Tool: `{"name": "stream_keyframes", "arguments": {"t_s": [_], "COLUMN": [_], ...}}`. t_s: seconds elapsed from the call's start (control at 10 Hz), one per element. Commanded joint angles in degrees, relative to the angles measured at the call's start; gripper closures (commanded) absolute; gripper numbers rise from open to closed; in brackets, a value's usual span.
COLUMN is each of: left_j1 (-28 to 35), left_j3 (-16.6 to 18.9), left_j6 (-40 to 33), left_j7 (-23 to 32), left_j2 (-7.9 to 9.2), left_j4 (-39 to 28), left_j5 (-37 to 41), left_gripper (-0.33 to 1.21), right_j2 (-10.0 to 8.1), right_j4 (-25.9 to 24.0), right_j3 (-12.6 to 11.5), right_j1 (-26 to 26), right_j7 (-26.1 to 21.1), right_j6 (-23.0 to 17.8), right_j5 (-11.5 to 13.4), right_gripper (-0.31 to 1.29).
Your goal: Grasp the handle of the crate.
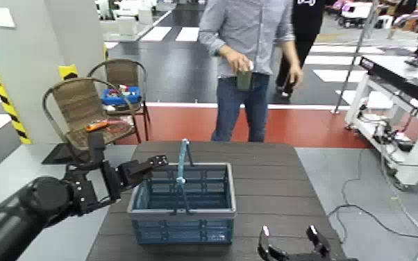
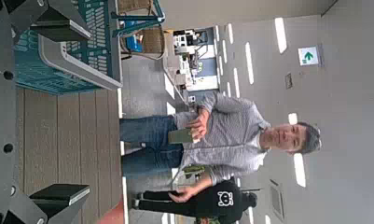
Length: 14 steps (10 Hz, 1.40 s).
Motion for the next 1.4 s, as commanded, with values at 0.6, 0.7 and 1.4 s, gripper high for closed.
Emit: {"name": "stream_keyframes", "arguments": {"t_s": [0.6,0.7,1.4], "left_j1": [-11.52,-12.40,-14.07], "left_j3": [-9.09,-10.67,-14.36], "left_j6": [7.22,8.71,8.36], "left_j7": [-2.61,-3.57,-5.59], "left_j2": [-2.55,-2.73,-4.14], "left_j4": [12.57,13.27,15.47], "left_j5": [7.01,7.80,10.88], "left_gripper": [0.11,0.11,0.11], "right_j2": [-0.20,-0.20,-0.28], "right_j4": [0.83,0.92,1.45], "right_j3": [0.68,0.77,1.47], "right_j1": [-0.92,-1.01,-1.45], "right_j7": [0.15,0.15,0.32], "right_j6": [-0.71,-0.71,-1.15], "right_j5": [-0.71,-0.79,-1.23], "right_gripper": [0.15,0.15,0.15]}}
